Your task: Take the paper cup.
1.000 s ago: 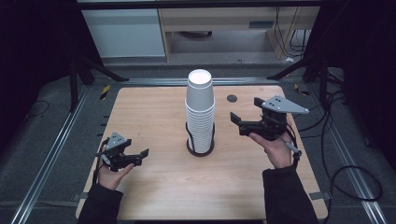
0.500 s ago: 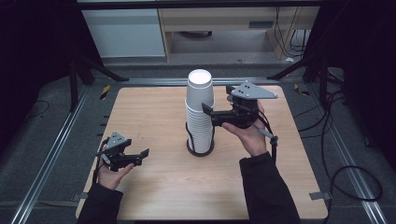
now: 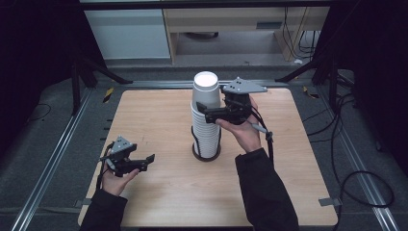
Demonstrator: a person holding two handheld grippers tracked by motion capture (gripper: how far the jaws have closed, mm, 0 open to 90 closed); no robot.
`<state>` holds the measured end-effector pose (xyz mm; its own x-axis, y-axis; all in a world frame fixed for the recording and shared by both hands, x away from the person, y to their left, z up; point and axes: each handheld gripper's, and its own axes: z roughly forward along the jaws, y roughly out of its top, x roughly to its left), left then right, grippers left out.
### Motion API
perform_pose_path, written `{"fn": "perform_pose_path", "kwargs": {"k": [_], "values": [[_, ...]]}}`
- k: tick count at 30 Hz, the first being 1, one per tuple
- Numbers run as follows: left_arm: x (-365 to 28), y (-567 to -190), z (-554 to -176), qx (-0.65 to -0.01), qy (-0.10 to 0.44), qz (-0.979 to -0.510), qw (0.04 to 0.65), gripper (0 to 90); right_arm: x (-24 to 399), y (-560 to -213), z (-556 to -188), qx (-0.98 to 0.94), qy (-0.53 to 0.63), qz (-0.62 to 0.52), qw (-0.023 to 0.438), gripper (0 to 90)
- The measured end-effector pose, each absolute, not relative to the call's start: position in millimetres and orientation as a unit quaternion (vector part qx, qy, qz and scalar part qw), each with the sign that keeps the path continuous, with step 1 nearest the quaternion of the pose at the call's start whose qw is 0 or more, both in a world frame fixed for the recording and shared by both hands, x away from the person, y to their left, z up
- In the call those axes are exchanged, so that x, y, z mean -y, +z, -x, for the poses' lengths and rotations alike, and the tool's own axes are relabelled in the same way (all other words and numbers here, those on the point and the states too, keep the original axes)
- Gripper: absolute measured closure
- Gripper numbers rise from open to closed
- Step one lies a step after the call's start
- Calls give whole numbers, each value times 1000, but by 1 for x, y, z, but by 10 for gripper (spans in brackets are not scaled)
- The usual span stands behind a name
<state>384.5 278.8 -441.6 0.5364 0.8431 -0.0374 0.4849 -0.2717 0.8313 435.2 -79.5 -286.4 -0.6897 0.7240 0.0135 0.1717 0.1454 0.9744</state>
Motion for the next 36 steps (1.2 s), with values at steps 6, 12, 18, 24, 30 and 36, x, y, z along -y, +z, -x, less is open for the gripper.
{"fn": "perform_pose_path", "kwargs": {"k": [6, 12, 18, 24, 30, 36], "values": [[-279, -442, -385, -433, 211, -769, 421, 137, 72, -293, -445, -722, 567, -318, 237, 49], [-278, -443, -385, -430, 211, -771, 419, 137, 67, -298, -452, -723, 565, -321, 235, 49], [-278, -443, -385, -431, 210, -772, 418, 137, 62, -302, -456, -724, 565, -320, 233, 60], [-278, -443, -385, -432, 209, -771, 419, 139, 59, -305, -457, -728, 560, -318, 233, 98], [-278, -444, -385, -432, 209, -772, 418, 140, 58, -305, -457, -725, 563, -316, 238, 110], [-279, -444, -386, -432, 209, -773, 415, 140, 58, -305, -455, -725, 561, -314, 247, 118]]}}
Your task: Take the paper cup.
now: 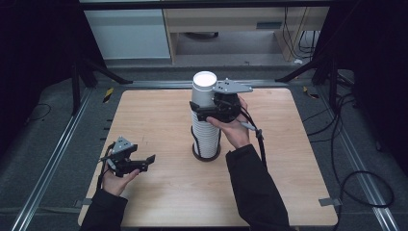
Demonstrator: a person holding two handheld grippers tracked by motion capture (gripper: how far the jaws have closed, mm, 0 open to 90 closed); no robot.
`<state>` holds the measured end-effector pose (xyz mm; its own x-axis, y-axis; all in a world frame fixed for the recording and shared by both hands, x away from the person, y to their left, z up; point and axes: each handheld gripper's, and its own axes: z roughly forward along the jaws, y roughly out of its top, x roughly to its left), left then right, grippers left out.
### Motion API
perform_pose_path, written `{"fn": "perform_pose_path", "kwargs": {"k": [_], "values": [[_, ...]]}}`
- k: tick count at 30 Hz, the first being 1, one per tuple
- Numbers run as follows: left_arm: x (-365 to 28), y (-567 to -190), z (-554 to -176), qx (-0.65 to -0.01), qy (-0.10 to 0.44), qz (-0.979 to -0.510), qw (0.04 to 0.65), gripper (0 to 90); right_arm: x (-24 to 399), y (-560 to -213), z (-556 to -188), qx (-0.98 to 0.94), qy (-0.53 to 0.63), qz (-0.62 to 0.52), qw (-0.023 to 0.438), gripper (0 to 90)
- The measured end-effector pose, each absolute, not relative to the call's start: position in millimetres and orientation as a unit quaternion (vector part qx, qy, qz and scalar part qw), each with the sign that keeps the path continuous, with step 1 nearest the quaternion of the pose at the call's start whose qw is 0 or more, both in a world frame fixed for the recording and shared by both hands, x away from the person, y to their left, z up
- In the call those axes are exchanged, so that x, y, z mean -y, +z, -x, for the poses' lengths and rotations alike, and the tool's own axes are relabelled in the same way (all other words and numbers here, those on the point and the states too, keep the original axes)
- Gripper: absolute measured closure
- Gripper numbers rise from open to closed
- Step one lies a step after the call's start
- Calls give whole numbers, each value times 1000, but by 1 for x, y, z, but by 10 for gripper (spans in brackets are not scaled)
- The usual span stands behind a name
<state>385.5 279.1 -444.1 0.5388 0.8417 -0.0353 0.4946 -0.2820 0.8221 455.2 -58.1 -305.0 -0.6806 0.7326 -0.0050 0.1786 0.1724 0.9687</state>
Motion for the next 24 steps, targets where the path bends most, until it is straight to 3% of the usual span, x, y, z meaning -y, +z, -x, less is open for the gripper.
{"fn": "perform_pose_path", "kwargs": {"k": [24], "values": [[-280, -443, -385, -432, 207, -772, 418, 143, 64, -265, -446, -698, 593, -292, 274, 135]]}}
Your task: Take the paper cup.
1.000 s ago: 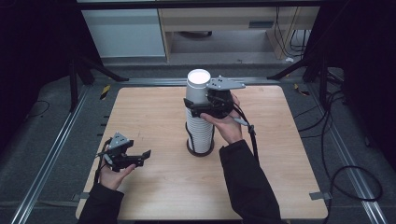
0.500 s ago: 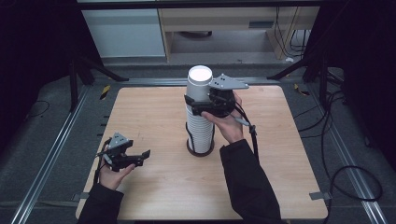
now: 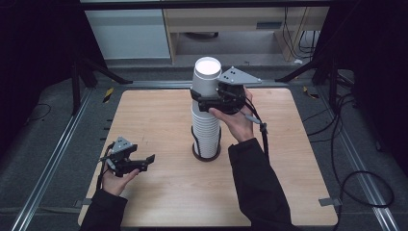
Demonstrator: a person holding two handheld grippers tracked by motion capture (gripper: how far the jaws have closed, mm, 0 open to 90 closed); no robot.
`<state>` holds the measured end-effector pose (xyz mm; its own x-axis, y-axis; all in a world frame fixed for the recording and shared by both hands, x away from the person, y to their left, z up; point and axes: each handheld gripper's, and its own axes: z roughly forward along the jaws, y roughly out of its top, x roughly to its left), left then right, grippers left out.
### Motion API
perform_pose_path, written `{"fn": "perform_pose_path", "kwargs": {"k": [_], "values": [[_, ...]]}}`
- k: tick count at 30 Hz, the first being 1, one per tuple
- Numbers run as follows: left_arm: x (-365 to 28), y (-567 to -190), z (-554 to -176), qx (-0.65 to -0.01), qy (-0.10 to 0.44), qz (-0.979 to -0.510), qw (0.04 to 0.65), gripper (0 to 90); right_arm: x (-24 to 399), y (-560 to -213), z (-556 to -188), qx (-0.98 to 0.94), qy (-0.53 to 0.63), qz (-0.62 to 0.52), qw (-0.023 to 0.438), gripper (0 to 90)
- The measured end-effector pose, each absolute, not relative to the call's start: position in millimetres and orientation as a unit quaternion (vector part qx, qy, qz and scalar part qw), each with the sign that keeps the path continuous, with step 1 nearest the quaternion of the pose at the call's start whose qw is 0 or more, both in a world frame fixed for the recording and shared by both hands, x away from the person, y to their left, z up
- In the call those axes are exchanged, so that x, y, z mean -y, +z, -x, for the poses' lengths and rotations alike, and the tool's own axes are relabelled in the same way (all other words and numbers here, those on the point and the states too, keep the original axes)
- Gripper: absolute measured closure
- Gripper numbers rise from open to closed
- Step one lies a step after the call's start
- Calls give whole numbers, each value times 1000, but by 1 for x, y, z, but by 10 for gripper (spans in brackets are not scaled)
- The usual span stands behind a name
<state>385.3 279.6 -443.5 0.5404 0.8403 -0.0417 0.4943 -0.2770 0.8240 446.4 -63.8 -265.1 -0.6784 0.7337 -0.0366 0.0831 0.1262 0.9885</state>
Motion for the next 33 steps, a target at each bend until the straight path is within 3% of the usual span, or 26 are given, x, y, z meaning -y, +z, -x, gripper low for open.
{"fn": "perform_pose_path", "kwargs": {"k": [22, 33], "values": [[-282, -441, -384, -430, 205, -769, 427, 146, 92, -227, -423, -675, 610, -276, 311, 135], [-281, -438, -382, -420, 200, -775, 427, 155, 132, -241, -402, -691, 585, -279, 320, 136]]}}
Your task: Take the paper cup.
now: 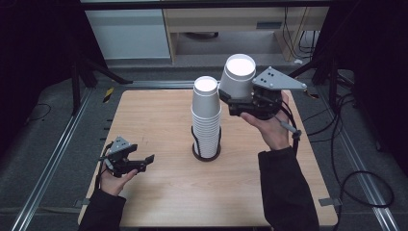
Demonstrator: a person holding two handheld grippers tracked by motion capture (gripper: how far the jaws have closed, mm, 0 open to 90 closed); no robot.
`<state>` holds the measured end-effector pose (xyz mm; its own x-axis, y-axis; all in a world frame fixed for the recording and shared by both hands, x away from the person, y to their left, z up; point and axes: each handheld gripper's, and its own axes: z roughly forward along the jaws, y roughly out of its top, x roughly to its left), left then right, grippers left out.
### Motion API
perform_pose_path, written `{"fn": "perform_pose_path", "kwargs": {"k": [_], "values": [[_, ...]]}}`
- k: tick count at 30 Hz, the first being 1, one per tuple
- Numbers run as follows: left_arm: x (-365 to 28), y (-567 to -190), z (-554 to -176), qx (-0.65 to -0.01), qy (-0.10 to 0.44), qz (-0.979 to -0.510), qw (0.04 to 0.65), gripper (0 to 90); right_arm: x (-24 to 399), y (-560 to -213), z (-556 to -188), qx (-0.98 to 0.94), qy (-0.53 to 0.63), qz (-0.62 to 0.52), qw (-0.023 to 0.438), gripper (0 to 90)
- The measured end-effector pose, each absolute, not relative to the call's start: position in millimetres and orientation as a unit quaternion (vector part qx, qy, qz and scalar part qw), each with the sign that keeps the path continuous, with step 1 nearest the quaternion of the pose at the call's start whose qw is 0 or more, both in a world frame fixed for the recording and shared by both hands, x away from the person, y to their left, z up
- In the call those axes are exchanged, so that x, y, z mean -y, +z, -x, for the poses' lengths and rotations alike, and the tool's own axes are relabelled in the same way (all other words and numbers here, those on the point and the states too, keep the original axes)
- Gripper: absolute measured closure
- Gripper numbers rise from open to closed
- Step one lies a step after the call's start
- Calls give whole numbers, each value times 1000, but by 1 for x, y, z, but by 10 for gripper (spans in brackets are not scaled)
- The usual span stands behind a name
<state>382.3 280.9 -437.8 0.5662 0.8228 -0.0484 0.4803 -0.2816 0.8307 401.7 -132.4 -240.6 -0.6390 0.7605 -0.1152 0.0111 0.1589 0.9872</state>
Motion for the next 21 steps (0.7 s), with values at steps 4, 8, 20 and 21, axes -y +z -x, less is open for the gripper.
{"fn": "perform_pose_path", "kwargs": {"k": [4, 8, 20, 21], "values": [[-280, -437, -382, -418, 198, -777, 427, 155, 144, -251, -396, -701, 571, -284, 319, 135], [-279, -436, -381, -416, 197, -777, 430, 158, 153, -262, -391, -712, 559, -287, 314, 136], [-278, -434, -380, -409, 186, -784, 429, 155, 169, -308, -381, -754, 528, -282, 271, 136], [-277, -434, -380, -408, 185, -784, 429, 154, 169, -312, -380, -759, 524, -280, 267, 136]]}}
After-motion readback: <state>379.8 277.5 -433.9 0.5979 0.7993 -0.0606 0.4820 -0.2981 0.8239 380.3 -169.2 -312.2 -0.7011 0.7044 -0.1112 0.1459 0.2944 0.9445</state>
